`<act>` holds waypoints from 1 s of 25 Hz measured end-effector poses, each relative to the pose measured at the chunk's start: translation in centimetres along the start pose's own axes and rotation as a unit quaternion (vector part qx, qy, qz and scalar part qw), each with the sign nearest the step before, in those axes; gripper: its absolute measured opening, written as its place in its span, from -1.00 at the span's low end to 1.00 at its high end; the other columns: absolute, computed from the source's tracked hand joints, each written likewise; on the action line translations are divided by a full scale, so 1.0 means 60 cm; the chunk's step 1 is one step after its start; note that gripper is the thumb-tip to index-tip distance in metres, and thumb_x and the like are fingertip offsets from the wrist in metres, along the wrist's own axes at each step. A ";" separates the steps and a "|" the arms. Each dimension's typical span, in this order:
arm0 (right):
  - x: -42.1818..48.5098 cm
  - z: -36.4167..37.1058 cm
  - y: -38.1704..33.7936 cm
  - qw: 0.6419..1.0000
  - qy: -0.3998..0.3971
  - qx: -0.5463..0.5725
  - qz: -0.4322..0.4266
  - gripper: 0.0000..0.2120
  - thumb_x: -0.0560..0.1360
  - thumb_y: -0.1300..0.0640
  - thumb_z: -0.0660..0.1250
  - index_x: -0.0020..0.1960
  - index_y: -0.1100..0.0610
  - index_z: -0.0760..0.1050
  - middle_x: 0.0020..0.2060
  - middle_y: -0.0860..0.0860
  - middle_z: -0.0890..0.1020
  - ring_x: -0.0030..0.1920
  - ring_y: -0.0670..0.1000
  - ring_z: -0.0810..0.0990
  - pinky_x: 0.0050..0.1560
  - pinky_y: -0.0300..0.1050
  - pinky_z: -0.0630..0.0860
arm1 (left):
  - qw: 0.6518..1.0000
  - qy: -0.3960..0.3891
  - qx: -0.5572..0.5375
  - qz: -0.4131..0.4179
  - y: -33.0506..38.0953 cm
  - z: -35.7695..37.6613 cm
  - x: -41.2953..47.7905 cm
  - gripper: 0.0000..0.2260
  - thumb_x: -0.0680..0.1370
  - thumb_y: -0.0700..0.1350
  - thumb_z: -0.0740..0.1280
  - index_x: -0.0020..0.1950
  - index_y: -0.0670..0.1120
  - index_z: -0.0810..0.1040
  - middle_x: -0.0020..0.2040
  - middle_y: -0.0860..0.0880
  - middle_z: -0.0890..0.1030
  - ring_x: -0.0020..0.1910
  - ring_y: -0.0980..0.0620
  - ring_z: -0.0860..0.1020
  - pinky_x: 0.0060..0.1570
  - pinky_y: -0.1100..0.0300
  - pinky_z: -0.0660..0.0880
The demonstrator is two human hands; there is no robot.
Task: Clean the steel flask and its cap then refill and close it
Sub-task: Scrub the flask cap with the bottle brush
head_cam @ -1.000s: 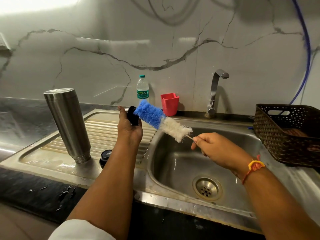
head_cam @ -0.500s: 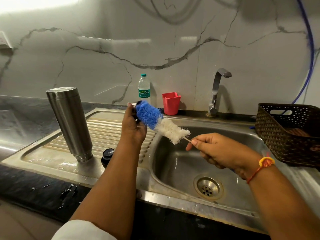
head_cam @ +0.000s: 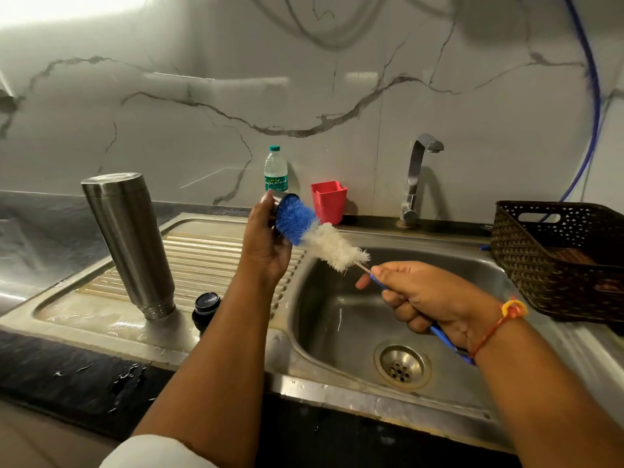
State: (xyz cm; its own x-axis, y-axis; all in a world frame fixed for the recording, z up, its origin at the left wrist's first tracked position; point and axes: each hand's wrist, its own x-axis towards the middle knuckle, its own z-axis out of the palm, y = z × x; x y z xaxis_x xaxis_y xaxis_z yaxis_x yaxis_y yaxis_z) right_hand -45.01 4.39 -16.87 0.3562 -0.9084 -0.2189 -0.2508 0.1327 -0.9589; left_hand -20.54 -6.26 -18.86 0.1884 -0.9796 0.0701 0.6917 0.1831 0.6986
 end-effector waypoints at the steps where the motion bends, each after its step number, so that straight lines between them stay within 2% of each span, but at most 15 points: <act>1: 0.000 -0.001 -0.001 1.000 0.008 -0.002 -0.007 -0.71 0.66 0.00 0.16 0.12 0.12 0.59 -0.45 -0.07 0.32 -0.48 -0.11 0.15 -0.54 -0.26 0.09 | 1.000 -0.001 -0.010 -0.005 0.000 0.002 -0.003 -0.73 0.63 -0.03 0.35 0.18 -0.22 0.56 0.04 -0.19 0.66 0.03 -0.10 0.67 0.20 -0.03 0.60; 2: 0.000 -0.002 -0.001 0.999 0.022 -0.028 -0.018 -0.72 0.66 0.00 0.16 0.10 0.09 0.60 -0.45 -0.07 0.33 -0.49 -0.11 0.17 -0.55 -0.26 0.11 | 1.000 0.004 -0.024 -0.010 0.001 0.001 -0.003 -0.83 0.64 -0.06 0.33 0.07 -0.17 0.58 0.03 -0.18 0.67 0.03 -0.09 0.68 0.19 -0.02 0.60; 4: 0.002 -0.001 -0.001 0.986 0.074 -0.138 -0.055 -0.75 0.65 0.00 0.17 0.05 0.02 0.61 -0.44 -0.08 0.40 -0.51 -0.14 0.28 -0.52 -0.26 0.21 | 0.999 0.017 -0.039 -0.020 0.008 -0.003 -0.001 -0.88 0.61 -0.10 0.34 0.05 -0.15 0.55 0.18 -0.21 0.63 0.19 -0.15 0.64 0.29 -0.07 0.55; 5: 0.006 0.001 0.000 0.972 0.105 -0.195 -0.078 -0.77 0.65 0.01 0.18 0.04 -0.02 0.61 -0.41 -0.08 0.44 -0.47 -0.15 0.36 -0.47 -0.26 0.30 | 0.999 0.032 -0.019 -0.025 0.010 -0.003 0.001 -0.82 0.59 -0.08 0.35 0.11 -0.15 0.54 0.24 -0.22 0.60 0.24 -0.17 0.61 0.31 -0.07 0.54; 7: 0.016 0.008 0.004 0.947 0.150 -0.261 -0.110 -0.81 0.63 0.01 0.22 0.05 -0.05 0.61 -0.32 -0.04 0.55 -0.32 -0.08 0.50 -0.28 -0.17 0.44 | 0.997 0.060 0.042 -0.035 0.005 0.001 0.000 -0.69 0.60 0.04 0.35 0.23 -0.14 0.52 0.23 -0.22 0.61 0.19 -0.15 0.62 0.24 0.00 0.57; 9: 0.021 0.015 0.005 0.938 0.155 -0.288 -0.115 -0.82 0.62 -0.02 0.24 0.10 -0.06 0.61 -0.27 -0.03 0.60 -0.24 -0.03 0.54 -0.19 -0.09 0.49 | 0.997 0.054 0.029 -0.049 0.001 0.011 -0.003 -0.59 0.60 0.18 0.35 0.23 -0.12 0.53 0.17 -0.23 0.65 0.14 -0.17 0.67 0.23 -0.06 0.59; 11: 0.019 0.018 0.005 0.934 0.138 -0.309 -0.115 -0.82 0.61 -0.03 0.24 0.10 -0.08 0.61 -0.23 -0.01 0.63 -0.20 0.01 0.58 -0.11 -0.01 0.54 | 0.997 0.033 -0.011 -0.062 0.007 0.010 -0.001 -0.56 0.58 0.19 0.36 0.24 -0.15 0.53 0.18 -0.24 0.65 0.15 -0.23 0.67 0.24 -0.17 0.57; 13: 0.012 0.017 0.000 0.943 0.121 -0.289 -0.113 -0.81 0.62 -0.02 0.22 0.05 -0.09 0.62 -0.21 0.06 0.63 -0.19 0.08 0.57 -0.08 0.04 0.55 | 0.997 0.033 -0.026 -0.066 0.009 0.004 0.002 -0.54 0.59 0.14 0.37 0.29 -0.20 0.50 0.18 -0.27 0.65 0.13 -0.24 0.68 0.20 -0.19 0.58; 15: 0.006 0.015 -0.005 0.958 0.104 -0.249 -0.096 -0.79 0.64 -0.01 0.20 0.02 -0.09 0.62 -0.30 0.02 0.54 -0.31 -0.02 0.47 -0.27 -0.10 0.45 | 0.997 0.021 -0.038 -0.063 0.006 0.000 0.003 -0.52 0.60 0.11 0.38 0.35 -0.22 0.48 0.20 -0.27 0.64 0.14 -0.24 0.68 0.20 -0.17 0.59; 17: 0.003 0.015 -0.006 0.982 0.072 -0.164 -0.060 -0.77 0.65 -0.01 0.18 0.04 -0.05 0.62 -0.40 -0.05 0.45 -0.45 -0.10 0.33 -0.45 -0.21 0.26 | 0.997 0.001 -0.046 -0.067 0.004 0.001 0.001 -0.50 0.59 0.08 0.40 0.39 -0.22 0.47 0.23 -0.25 0.64 0.14 -0.21 0.68 0.15 -0.12 0.63; 20: 0.001 0.017 -0.005 1.000 0.017 -0.012 -0.015 -0.74 0.65 0.00 0.18 0.08 0.05 0.62 -0.45 -0.07 0.36 -0.48 -0.10 0.18 -0.50 -0.21 0.10 | 0.998 -0.017 -0.043 -0.033 0.005 -0.004 0.007 -0.52 0.62 0.00 0.38 0.46 -0.23 0.43 0.29 -0.26 0.60 0.18 -0.18 0.65 0.10 -0.06 0.65; 22: 0.001 0.017 -0.004 1.000 -0.006 0.026 -0.002 -0.73 0.65 0.00 0.19 0.10 0.09 0.62 -0.45 -0.07 0.32 -0.48 -0.10 0.13 -0.52 -0.24 0.05 | 0.998 -0.025 -0.052 -0.020 0.006 -0.010 0.011 -0.51 0.61 -0.04 0.38 0.49 -0.20 0.40 0.38 -0.28 0.53 0.26 -0.20 0.61 0.17 -0.07 0.62; 25: 0.001 0.014 -0.003 0.997 -0.014 0.069 0.018 -0.72 0.65 0.02 0.18 0.13 0.13 0.60 -0.45 -0.06 0.30 -0.48 -0.12 0.12 -0.54 -0.27 0.04 | 0.998 -0.052 -0.040 -0.006 0.001 0.001 0.001 -0.45 0.54 -0.05 0.43 0.49 -0.17 0.40 0.38 -0.26 0.54 0.29 -0.20 0.59 0.22 -0.09 0.60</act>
State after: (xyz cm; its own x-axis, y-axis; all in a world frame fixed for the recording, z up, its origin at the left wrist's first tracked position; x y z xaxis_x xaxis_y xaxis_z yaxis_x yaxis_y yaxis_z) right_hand -44.18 4.62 -16.88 0.3747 -0.8908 -0.2570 -0.1391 0.2201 -0.9655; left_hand -20.54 -6.33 -18.77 0.1089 -0.9843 0.1391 0.7474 0.1734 0.6414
